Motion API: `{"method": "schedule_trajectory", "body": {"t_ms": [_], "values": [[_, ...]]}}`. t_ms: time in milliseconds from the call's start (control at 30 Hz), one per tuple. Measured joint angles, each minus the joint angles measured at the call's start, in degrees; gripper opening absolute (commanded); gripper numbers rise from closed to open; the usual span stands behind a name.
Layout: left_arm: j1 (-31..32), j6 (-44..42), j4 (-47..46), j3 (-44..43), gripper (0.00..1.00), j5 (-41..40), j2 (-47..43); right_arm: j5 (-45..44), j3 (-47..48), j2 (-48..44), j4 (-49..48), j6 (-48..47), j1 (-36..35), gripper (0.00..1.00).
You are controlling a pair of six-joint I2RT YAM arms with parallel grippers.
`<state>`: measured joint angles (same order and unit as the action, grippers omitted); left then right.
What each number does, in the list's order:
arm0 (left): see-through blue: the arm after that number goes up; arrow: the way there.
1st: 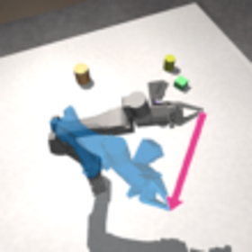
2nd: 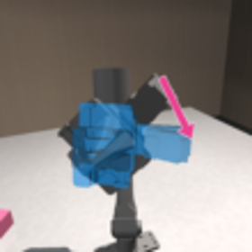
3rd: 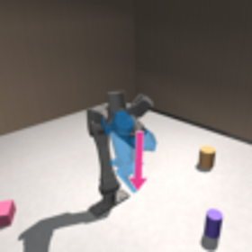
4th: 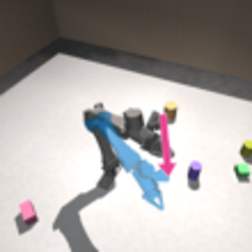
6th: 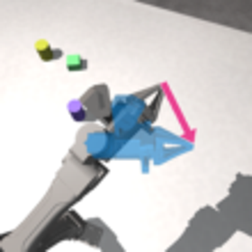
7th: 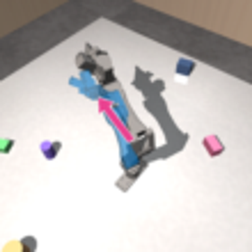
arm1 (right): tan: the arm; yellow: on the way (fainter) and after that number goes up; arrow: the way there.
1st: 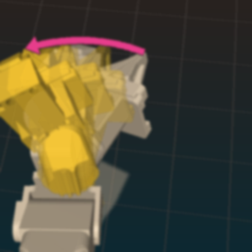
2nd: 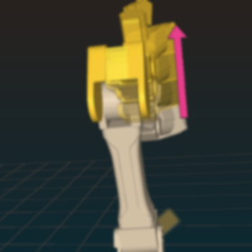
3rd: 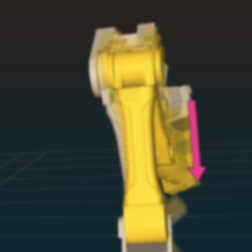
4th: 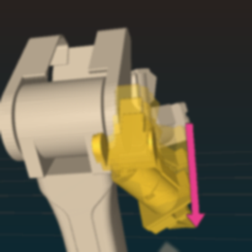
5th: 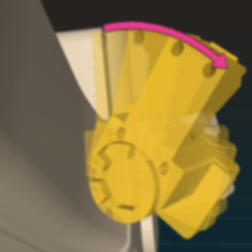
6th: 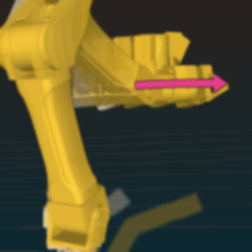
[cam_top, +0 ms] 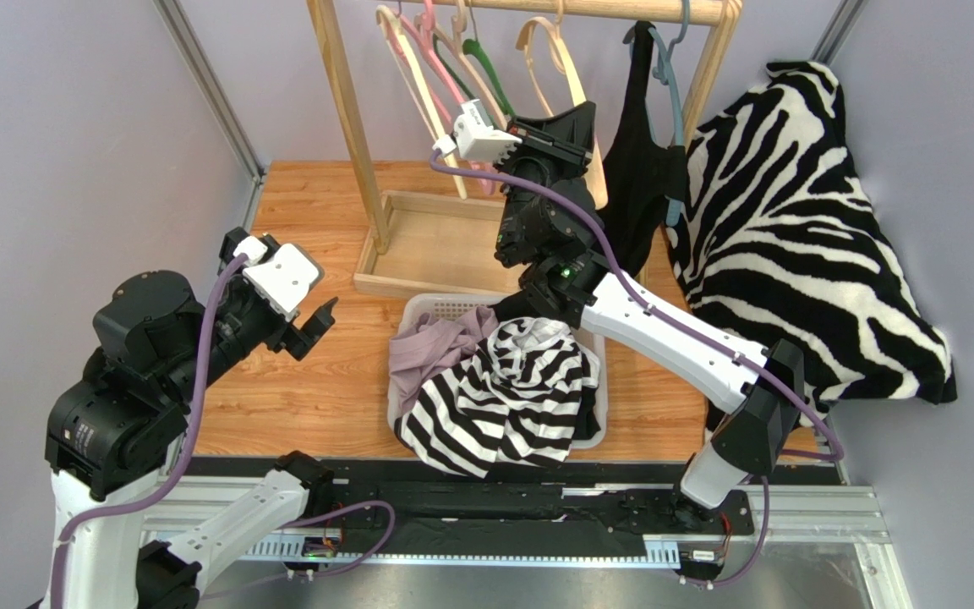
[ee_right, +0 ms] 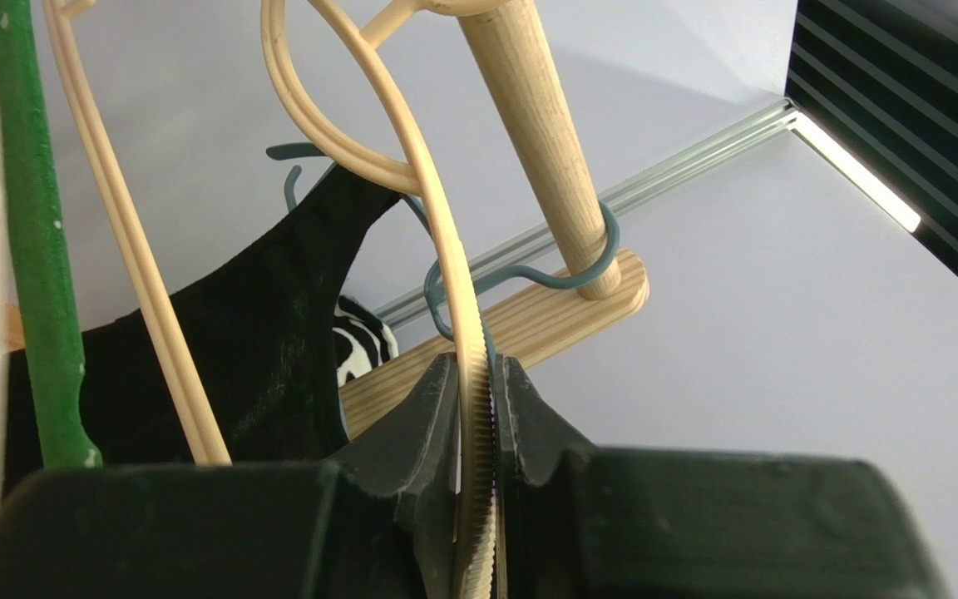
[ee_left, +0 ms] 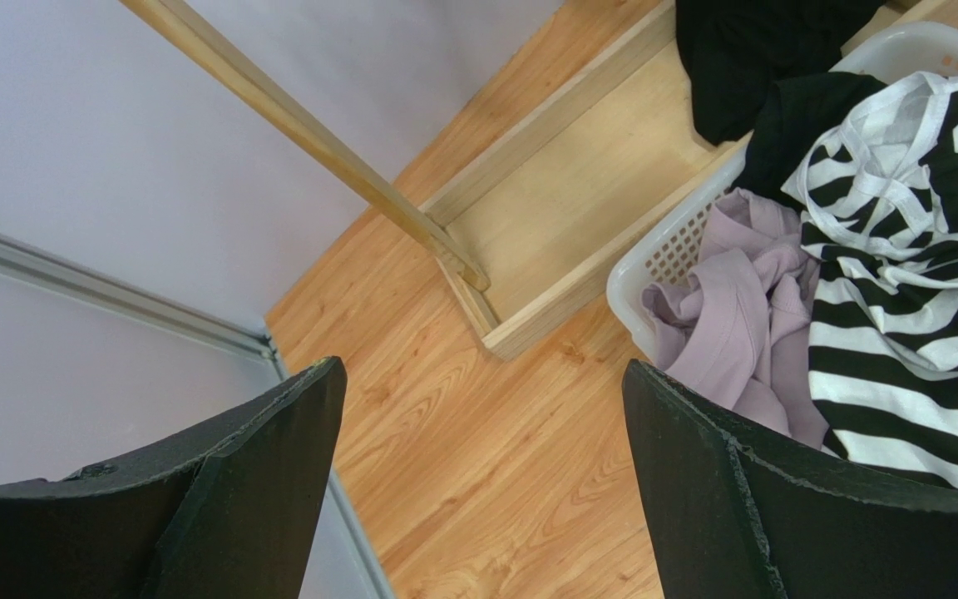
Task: Remove the tank top from the hanger
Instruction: Place the hanger at the clothesline.
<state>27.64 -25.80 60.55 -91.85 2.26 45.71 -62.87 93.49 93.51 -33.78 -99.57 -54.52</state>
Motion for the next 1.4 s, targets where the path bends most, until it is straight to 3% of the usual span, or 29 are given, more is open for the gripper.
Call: {"method": "schedule_trajectory", "body": {"t_ms": [333, 733, 800, 833, 933, 1233, 1400], "values": [[0.0, 0.2, 0.0, 0.1, 0.90, 0.3, -0.3, 0.0, 2.5, 1.3, 6.3, 6.4, 1.6, 0.00], [-0.9, 1.9, 0.0, -0.6, 0.90, 1.3, -0.3, -0.7, 3.3, 5.2, 5.7, 7.1, -2.6, 0.00], [-1.0, 2.0, 0.0, -0.7, 0.90, 1.6, -0.5, -0.9, 4.3, 5.9, 5.6, 7.2, -3.0, 0.08], [-1.0, 2.0, 0.0, -0.7, 0.90, 1.7, -0.5, -1.0, 4.7, 6.2, 5.6, 7.2, -3.1, 0.22], [-1.0, 2.0, 0.0, -0.7, 0.90, 1.7, -0.7, -1.6, 5.5, 6.5, 5.7, 7.4, -3.5, 0.43], [-1.1, 2.2, 0.0, -0.7, 0.90, 1.8, -1.4, -4.3, 7.3, 5.9, 7.2, 7.8, -7.4, 0.48], [-1.2, 2.4, 0.0, -0.7, 0.91, 1.9, -1.4, -6.3, 16.0, 4.1, 16.5, 14.1, -12.6, 0.51]]}}
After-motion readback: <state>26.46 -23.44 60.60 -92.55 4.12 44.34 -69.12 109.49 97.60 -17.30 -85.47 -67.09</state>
